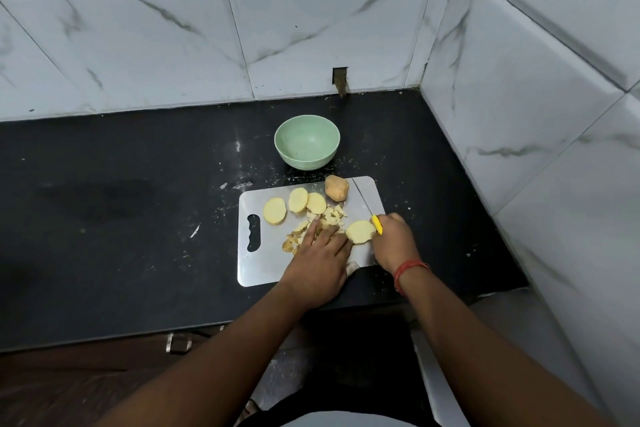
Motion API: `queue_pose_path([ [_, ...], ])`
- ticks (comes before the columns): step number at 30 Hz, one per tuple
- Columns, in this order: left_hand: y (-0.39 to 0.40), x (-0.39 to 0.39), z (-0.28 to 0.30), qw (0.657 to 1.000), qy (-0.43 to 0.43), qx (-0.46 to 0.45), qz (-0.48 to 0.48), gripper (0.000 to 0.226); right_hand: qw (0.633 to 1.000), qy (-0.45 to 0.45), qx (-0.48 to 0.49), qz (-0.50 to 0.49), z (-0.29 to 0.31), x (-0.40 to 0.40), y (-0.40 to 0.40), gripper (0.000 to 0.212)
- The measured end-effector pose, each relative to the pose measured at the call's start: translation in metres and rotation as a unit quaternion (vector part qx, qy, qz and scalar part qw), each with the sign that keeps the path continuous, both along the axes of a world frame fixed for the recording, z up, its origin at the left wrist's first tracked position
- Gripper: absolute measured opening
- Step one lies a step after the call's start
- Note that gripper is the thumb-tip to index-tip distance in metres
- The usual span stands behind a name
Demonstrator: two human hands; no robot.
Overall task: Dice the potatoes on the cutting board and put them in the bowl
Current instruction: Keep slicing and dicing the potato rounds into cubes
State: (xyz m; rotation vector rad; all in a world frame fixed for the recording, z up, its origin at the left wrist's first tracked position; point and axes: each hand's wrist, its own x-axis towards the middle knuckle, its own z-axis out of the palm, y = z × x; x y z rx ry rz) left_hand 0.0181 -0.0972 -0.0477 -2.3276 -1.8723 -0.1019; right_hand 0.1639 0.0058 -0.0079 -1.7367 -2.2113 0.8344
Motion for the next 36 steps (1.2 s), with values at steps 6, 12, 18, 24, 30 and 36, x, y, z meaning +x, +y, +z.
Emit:
queue_pose_path([
  [6, 0.003, 0.002, 0.005, 1.000, -0.010, 0.008, -0.001, 0.053, 0.999, 0.019, 0.010, -0.039, 0.007, 0.005, 0.000, 0.023],
  [12, 0.015, 0.003, 0.008, 0.997, 0.008, -0.068, -0.035, 0.066, 0.997, -0.035, -0.065, -0.020, 0.011, 0.021, -0.009, 0.017],
  [18, 0.019, -0.003, 0.008, 0.994, 0.028, -0.089, -0.058, 0.073, 0.990, -0.092, -0.102, 0.020, 0.018, 0.020, -0.023, 0.026],
  [24, 0.021, 0.001, 0.014, 0.990, 0.046, -0.117, -0.063, 0.063, 0.980, -0.148, -0.124, 0.049, 0.015, 0.014, -0.032, 0.030],
  [30, 0.022, 0.002, 0.024, 0.984, 0.075, -0.147, -0.066, 0.066, 0.972, -0.174, -0.147, 0.051, 0.017, 0.008, -0.034, 0.035],
  [36, 0.020, 0.007, 0.027, 0.983, 0.061, -0.163, -0.050, 0.074, 0.970, -0.176, -0.159, 0.054, 0.017, 0.021, -0.049, 0.027],
])
